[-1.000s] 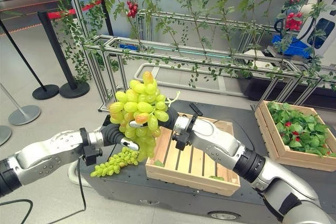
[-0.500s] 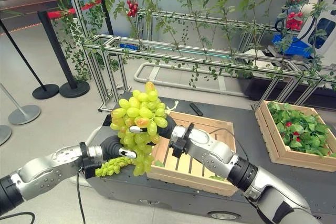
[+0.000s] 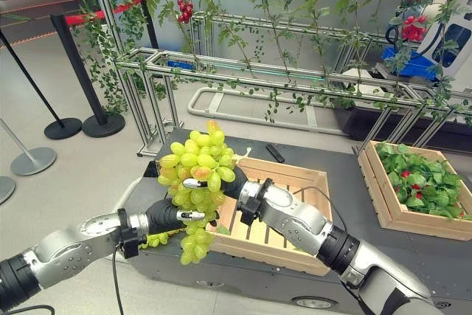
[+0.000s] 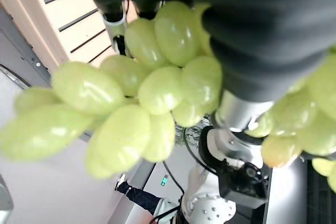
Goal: Pick up the fruits from the basket on one side to the basket on the other side
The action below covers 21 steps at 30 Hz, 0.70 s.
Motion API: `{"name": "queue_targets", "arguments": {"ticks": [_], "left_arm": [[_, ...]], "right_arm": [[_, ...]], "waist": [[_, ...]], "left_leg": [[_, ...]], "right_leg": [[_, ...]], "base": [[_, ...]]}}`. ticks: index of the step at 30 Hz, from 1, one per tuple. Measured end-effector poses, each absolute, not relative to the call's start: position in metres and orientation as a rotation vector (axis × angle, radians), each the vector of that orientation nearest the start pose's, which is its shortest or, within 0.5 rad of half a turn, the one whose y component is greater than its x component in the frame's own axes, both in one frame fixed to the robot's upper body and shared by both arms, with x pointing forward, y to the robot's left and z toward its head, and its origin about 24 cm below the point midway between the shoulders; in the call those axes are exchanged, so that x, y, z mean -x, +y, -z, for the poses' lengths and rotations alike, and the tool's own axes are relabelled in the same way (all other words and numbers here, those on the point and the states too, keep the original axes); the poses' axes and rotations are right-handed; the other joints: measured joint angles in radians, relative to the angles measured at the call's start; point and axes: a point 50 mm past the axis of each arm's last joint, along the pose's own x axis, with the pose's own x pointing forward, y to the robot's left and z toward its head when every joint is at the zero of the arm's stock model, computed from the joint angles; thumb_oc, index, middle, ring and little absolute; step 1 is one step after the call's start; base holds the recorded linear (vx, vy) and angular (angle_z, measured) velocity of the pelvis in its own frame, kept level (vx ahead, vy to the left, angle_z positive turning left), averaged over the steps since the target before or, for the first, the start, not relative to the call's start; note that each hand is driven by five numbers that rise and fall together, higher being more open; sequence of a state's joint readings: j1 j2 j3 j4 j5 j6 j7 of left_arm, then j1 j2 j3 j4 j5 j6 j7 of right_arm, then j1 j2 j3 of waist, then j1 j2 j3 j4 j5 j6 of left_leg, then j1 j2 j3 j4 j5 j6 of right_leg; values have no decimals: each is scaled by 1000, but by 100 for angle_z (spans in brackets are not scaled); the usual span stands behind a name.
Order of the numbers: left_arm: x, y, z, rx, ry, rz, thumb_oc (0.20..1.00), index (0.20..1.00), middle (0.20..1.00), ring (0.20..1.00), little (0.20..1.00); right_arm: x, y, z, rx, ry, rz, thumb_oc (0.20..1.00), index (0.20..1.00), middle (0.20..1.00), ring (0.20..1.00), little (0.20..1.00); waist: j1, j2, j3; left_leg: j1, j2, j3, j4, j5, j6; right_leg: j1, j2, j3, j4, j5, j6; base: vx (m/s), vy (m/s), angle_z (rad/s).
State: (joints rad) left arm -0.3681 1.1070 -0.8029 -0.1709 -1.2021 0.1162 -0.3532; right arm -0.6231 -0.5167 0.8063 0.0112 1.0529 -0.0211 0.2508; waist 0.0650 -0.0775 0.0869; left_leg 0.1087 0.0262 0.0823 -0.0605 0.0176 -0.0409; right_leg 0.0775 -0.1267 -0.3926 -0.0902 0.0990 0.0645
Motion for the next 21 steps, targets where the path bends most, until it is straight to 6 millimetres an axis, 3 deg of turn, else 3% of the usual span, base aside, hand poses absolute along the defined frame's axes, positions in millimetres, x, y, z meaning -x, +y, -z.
{"name": "queue_targets", "arguments": {"ticks": [19,20,21], "left_arm": [[-235,168,-77,127,441,916,200,200,200,200,200],[-235,168,-77,130,441,913,200,200,200,200,200],[-234,169,-76,133,442,911,200,200,200,200,200]], "right_arm": [[-279,-39,-124,-280,12,-1087,200,200,200,200,200],[-279,-39,-124,-279,13,-1087,435,435,435,435,435],[-279,-39,-124,-278,14,-1087,1000,1000,1000,1000,1000]], "waist": [[1,1,1],[1,1,1],[2,1,1]], "left_leg": [[0,0,0,-1,0,0],[0,0,0,-2,0,0],[0,0,0,-2,0,0]], "right_leg": [[-1,0,0,0,0,0],[-1,0,0,0,-1,0],[-1,0,0,0,-1,0]], "base": [[0,0,0],[0,0,0],[0,0,0]]}}
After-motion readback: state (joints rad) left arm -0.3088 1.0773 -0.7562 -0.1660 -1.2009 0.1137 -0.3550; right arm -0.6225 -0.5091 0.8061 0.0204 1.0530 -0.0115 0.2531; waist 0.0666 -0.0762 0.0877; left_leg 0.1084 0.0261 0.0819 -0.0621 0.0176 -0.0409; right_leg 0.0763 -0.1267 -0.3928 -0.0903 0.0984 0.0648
